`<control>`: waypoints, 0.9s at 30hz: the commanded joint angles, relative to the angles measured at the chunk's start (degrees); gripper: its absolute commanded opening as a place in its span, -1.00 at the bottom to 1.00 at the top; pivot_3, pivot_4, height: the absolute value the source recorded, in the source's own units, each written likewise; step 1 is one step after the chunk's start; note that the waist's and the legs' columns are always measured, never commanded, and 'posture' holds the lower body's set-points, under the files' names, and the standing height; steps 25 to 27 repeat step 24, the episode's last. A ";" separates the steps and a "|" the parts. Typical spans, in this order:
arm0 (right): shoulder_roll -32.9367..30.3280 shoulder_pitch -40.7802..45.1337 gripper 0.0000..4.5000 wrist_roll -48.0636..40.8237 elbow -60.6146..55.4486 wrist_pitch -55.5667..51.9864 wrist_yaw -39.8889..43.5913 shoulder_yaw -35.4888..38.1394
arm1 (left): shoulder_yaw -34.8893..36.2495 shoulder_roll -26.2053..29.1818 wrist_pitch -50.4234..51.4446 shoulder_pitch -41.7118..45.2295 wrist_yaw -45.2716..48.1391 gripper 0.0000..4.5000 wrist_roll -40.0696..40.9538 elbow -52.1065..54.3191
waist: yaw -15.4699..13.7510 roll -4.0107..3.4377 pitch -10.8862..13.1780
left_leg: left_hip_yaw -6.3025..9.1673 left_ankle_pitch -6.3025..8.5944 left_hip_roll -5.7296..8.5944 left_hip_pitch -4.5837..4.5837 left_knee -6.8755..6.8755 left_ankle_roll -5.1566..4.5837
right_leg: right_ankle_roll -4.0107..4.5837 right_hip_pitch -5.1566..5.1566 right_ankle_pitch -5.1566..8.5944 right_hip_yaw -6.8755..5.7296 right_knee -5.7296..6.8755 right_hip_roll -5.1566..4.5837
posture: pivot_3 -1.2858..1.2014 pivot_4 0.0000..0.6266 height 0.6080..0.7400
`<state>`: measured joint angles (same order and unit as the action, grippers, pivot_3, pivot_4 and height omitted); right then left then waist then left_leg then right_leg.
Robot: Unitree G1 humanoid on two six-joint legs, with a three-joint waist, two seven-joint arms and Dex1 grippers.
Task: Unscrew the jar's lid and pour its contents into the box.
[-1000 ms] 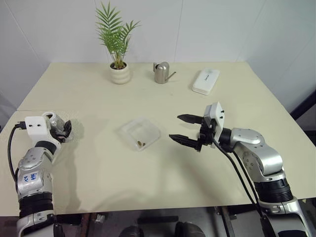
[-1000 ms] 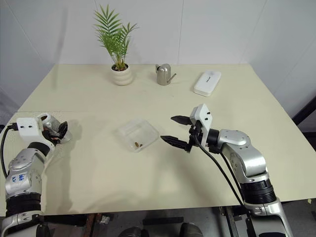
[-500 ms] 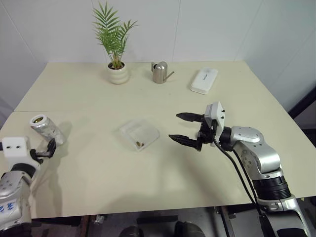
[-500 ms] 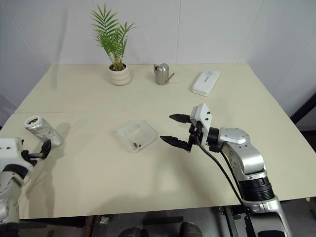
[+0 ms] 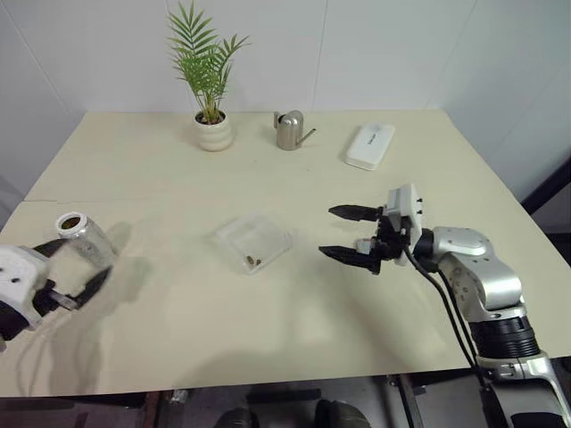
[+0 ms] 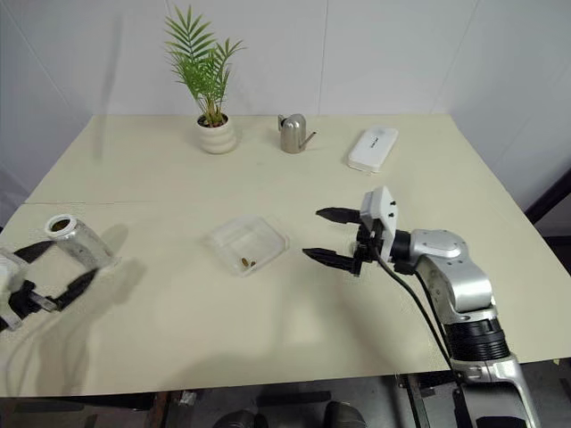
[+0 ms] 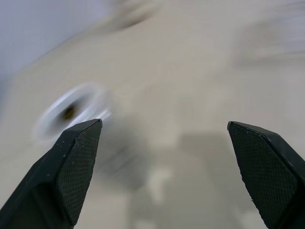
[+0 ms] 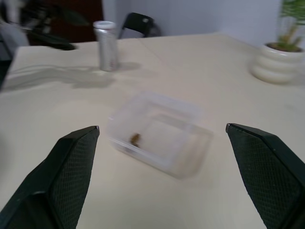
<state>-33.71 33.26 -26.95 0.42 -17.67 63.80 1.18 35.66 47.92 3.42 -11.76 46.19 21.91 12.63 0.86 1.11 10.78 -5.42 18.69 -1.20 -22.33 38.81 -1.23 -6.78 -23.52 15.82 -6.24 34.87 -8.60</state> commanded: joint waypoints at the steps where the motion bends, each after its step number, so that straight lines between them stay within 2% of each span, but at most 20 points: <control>1: -3.14 -0.32 1.00 0.84 -0.03 3.09 1.74 2.48 | -4.48 4.07 -4.32 1.13 8.08 0.99 -0.36 2.04 | 0.16 -0.04 0.02 | -0.04 0.00 -0.03 0.00 -0.04 0.00 | 0.01 0.00 0.01 -0.01 -0.05 0.05 | 0.03 -0.52 1.00; 6: -7.68 1.36 1.00 0.61 3.35 3.88 6.05 3.54 | -11.61 5.96 -2.80 8.65 10.33 0.99 0.31 2.12 | 0.46 -0.10 0.06 | -0.25 -0.04 -0.02 0.01 -0.04 -0.09 | 0.00 0.00 0.01 -0.04 -0.06 0.34 | 0.03 -0.52 1.00; 14: -11.68 -0.79 1.00 1.82 3.60 4.76 5.53 5.22 | -17.32 3.52 3.49 19.17 10.52 0.99 2.96 -2.00 | 0.72 -0.10 0.06 | -0.37 -0.06 -0.05 0.06 0.03 -0.14 | -0.02 0.00 -0.01 -0.02 0.04 0.40 | 0.03 -0.52 1.00; 19: -11.31 -2.79 1.00 2.36 4.07 5.43 3.05 6.96 | -18.14 3.14 3.60 20.29 10.58 0.99 2.31 -2.38 | 0.63 -0.10 0.06 | -0.43 -0.06 -0.08 0.05 0.12 -0.14 | -0.03 0.00 -0.01 -0.03 0.03 0.43 | 0.03 -0.52 1.00; 27: -9.69 -4.88 1.00 2.81 3.21 6.86 1.35 6.41 | -15.69 3.77 5.26 17.48 10.28 0.99 2.99 -0.51 | 0.69 -0.10 0.06 | -0.45 -0.06 -0.11 0.07 0.14 -0.14 | -0.03 0.00 -0.01 0.01 0.06 0.43 | 0.03 -0.52 1.00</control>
